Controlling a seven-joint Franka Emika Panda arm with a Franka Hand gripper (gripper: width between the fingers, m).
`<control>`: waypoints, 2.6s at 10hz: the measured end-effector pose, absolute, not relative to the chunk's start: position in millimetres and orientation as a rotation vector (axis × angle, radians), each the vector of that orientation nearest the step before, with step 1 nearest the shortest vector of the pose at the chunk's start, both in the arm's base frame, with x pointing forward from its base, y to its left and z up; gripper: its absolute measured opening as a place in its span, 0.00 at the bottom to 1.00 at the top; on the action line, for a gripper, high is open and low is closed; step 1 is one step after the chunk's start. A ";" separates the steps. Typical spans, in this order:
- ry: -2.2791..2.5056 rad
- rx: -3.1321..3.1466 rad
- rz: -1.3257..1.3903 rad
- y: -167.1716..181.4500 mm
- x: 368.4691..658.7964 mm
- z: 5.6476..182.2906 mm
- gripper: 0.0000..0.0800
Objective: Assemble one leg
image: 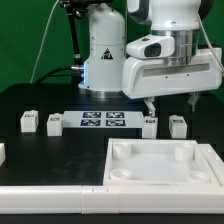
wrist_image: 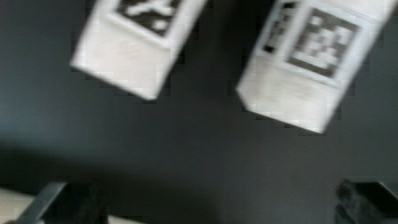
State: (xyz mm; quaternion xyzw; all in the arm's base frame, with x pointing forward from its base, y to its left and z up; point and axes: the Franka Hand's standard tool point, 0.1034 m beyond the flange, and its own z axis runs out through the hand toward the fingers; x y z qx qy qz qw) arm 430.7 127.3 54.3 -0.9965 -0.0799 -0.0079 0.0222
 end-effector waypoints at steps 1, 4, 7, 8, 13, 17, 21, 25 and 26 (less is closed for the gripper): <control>-0.140 -3.088 -0.018 132.9 428.9 53.8 0.81; 0.039 -3.080 0.005 133.1 428.1 53.6 0.81; 0.014 -3.088 0.066 131.5 425.5 52.6 0.81; -0.027 -3.096 0.179 129.4 420.1 50.6 0.81; -0.066 -3.041 0.761 133.9 411.7 48.9 0.81; -0.090 -2.908 1.246 137.3 402.6 45.7 0.81; -0.103 -2.826 1.437 141.7 401.8 30.0 0.81; -0.108 -2.830 1.434 145.5 395.7 16.4 0.81; -0.108 -2.830 1.435 145.8 394.7 13.6 0.81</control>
Offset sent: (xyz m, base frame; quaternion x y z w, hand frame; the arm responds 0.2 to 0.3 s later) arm 0.0000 0.0000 0.0000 0.0000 0.0000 0.0000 1.0000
